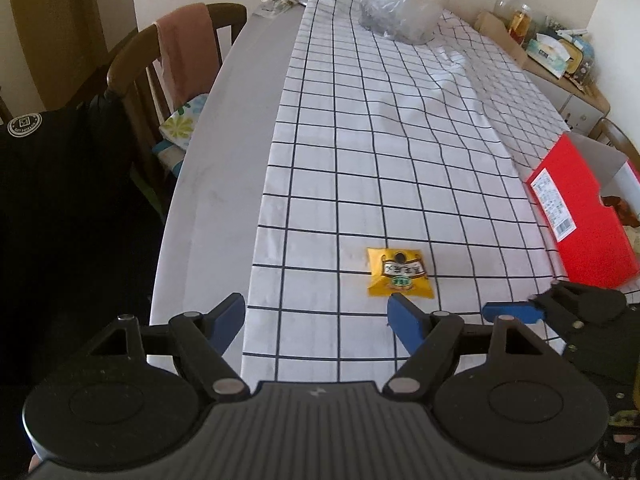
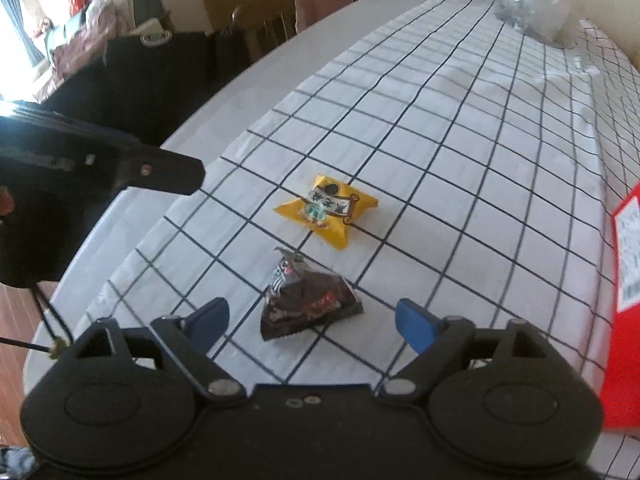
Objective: Organize snacks
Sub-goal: 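Grasp the yellow square packet with the left tool while the right tool grasps the dark M&M packet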
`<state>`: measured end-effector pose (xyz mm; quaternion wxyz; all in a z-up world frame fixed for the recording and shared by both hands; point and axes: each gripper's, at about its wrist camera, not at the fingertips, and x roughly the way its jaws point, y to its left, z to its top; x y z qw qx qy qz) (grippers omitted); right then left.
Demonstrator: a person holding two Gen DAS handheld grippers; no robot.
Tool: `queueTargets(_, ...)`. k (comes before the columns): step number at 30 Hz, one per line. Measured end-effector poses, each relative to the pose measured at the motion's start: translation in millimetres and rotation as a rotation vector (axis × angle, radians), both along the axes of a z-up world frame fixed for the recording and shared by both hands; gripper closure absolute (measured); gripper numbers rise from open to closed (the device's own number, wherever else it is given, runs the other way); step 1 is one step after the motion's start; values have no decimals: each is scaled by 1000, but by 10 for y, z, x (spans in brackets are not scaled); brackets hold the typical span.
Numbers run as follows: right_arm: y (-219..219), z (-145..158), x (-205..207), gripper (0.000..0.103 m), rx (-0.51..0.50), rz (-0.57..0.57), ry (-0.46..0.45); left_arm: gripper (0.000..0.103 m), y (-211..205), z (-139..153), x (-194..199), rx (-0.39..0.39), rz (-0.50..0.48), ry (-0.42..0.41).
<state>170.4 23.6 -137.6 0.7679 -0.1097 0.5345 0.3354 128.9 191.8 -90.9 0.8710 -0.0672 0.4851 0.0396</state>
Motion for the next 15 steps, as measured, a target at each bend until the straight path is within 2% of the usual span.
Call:
queueTargets(4, 96, -60, 34, 21, -22, 20, 5, 25, 37, -35, 44, -9, 1, 9)
queueTargets(12, 123, -92, 36, 47, -54, 19, -13, 25, 44, -83, 148, -15, -12, 21)
queueTargets(15, 74, -77, 30, 50, -41, -1, -8, 25, -5, -104, 226, -12, -23, 30)
